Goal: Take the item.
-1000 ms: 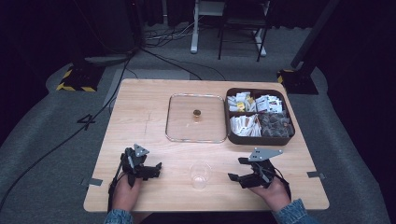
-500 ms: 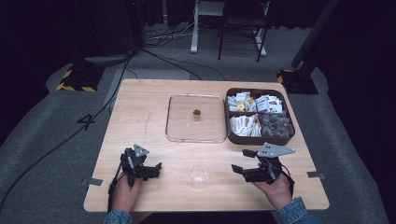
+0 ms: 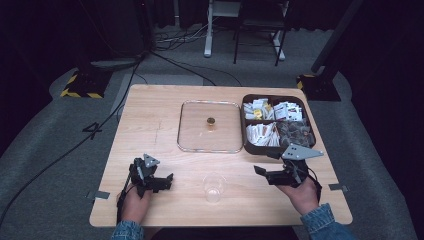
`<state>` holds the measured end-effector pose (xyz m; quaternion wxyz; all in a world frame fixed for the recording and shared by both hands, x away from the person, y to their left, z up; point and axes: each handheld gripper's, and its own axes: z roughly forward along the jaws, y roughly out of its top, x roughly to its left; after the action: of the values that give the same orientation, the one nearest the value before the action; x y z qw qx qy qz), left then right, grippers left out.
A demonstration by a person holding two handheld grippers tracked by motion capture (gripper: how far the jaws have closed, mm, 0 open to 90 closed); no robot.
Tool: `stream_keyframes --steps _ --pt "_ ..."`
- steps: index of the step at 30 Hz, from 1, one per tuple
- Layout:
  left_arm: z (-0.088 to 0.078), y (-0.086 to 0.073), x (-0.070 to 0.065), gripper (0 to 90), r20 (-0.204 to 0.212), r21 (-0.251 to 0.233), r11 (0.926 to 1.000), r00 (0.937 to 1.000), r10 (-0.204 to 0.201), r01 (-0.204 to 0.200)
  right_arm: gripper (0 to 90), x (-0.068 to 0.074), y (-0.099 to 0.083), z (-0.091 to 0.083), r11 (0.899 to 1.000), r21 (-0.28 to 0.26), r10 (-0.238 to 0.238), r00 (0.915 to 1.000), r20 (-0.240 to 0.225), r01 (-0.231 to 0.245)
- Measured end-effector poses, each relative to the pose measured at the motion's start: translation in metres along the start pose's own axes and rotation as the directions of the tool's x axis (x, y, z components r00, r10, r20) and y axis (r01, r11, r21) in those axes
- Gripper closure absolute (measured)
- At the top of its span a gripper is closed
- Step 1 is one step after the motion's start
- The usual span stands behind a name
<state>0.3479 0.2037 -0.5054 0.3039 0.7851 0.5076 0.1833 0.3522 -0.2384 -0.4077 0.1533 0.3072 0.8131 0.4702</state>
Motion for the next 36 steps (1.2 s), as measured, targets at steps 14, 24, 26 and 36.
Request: stream_keyframes --steps 14,24,26,36 --pt "0.000 -0.001 -0.001 0.1 -0.001 0.003 1.0000 1.0000 -0.007 0.007 31.3 -0.068 0.022 0.002 0.997 0.053 0.057 0.9911 0.120 -0.064" --pt "-0.001 -0.001 -0.001 0.1 -0.005 0.004 0.9999 0.9999 -0.010 0.010 31.2 -0.104 0.028 0.010 0.991 0.106 0.069 0.9849 0.159 -0.086" --pt "-0.001 -0.001 -0.001 0.1 -0.005 0.004 0.9999 0.9999 -0.009 0.010 31.2 -0.108 0.028 0.011 0.990 0.109 0.075 0.9838 0.163 -0.093" --pt "-0.001 0.000 -0.001 0.0 -0.004 0.004 0.9999 1.0000 -0.009 0.009 35.8 -0.149 0.030 0.011 0.974 0.159 0.123 0.9633 0.239 -0.164"
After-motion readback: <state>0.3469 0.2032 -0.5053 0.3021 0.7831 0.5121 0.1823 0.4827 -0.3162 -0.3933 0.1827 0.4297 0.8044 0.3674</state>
